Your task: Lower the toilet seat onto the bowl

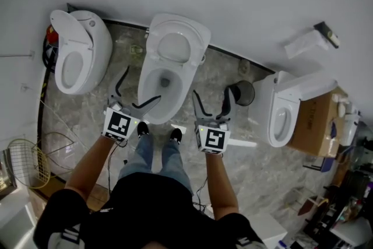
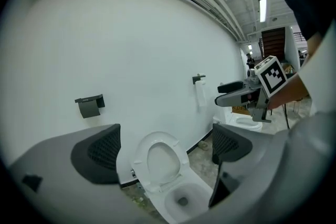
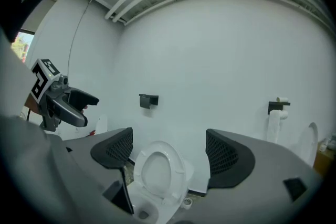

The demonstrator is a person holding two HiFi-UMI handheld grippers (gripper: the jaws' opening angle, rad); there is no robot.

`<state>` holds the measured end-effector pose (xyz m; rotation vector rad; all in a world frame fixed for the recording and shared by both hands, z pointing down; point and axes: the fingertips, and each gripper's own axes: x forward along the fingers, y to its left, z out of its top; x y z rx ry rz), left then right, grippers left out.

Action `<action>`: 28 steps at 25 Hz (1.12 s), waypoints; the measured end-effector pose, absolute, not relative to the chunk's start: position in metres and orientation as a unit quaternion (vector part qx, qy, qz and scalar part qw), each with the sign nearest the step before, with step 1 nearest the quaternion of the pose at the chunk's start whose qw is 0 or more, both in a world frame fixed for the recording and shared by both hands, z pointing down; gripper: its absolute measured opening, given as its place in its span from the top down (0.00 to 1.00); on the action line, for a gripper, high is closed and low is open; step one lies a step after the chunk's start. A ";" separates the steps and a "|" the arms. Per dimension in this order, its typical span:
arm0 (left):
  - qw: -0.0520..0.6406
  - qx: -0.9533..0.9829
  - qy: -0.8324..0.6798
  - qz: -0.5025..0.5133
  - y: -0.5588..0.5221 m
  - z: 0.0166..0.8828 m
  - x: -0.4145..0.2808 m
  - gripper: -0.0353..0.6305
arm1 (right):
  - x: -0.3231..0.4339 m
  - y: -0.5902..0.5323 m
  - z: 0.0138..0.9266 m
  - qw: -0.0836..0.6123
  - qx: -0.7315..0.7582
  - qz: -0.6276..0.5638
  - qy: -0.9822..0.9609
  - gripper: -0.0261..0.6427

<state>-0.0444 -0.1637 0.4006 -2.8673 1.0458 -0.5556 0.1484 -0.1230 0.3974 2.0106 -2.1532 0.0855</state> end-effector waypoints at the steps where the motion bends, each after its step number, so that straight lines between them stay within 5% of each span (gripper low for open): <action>1: 0.020 -0.924 0.334 -0.183 -0.171 0.406 -0.043 0.12 | 0.150 -0.131 0.405 0.107 0.675 0.025 -0.729 0.30; 28: 0.042 -0.923 0.281 -0.259 -0.340 0.565 0.024 0.24 | 0.163 -0.316 0.586 0.238 0.607 0.047 -0.757 0.30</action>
